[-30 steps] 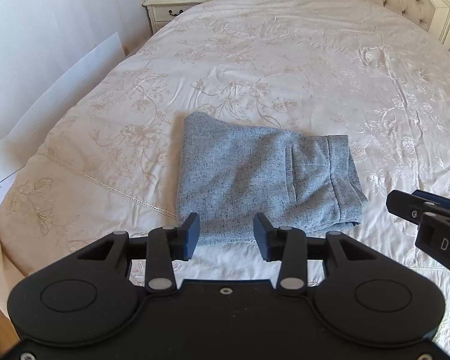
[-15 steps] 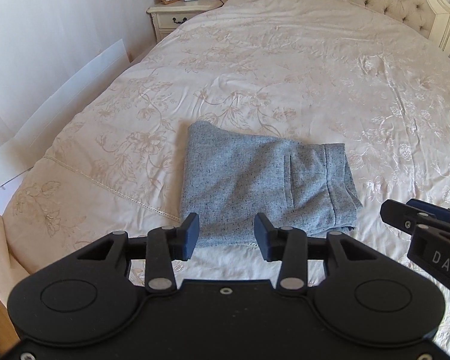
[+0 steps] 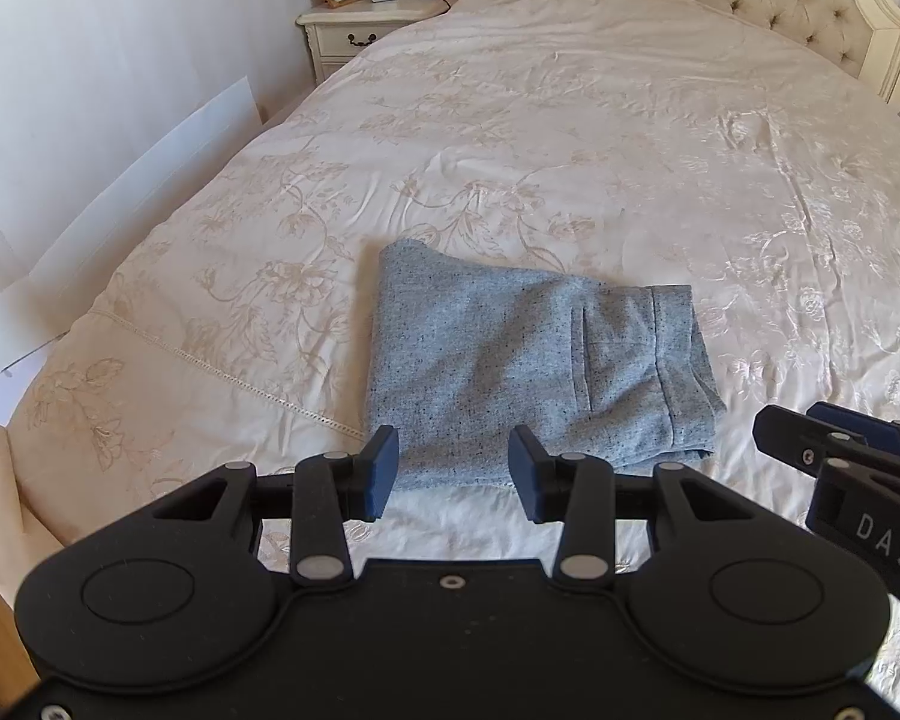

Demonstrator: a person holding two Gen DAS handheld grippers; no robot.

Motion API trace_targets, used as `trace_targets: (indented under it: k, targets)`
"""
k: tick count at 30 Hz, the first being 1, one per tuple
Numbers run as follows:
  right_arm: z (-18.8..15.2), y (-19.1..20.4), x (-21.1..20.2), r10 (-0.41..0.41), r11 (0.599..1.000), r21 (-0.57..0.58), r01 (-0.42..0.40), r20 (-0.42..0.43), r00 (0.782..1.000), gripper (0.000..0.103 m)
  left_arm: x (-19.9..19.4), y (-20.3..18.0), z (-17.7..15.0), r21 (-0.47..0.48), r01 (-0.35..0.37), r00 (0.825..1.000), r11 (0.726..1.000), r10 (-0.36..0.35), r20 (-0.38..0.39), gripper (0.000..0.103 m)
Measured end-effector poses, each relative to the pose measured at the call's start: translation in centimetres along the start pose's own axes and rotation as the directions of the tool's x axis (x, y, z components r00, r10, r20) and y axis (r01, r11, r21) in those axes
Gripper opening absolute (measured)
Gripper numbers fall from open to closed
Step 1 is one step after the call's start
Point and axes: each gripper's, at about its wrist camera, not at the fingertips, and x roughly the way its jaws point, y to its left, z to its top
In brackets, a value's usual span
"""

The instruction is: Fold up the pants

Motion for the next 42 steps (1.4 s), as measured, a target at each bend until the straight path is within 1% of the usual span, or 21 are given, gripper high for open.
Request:
trace_targets:
  k: [8,28,42]
  targets:
    - [-0.15,0.33,-0.16,0.007,1.0,-0.011,-0.007,0.002,1.0,0.031,-0.03,0.09,-0.04,-0.004,0.001,1.0,1.0,-0.001,-0.002,0.05]
    - [-0.55,0.41,-0.5,-0.01,1.0,-0.013,0.01,-0.004,1.0,0.031,-0.01,-0.21,-0.48,0.008,-0.006,1.0,1.0,0.006,-0.011,0.05]
    - [-0.45,0.53,-0.05,-0.012,1.0,-0.006,0.011,-0.014,1.0,0.032,0.43,-0.81,-0.62,0.034,-0.007,1.0,0.999,0.008,-0.017,0.05]
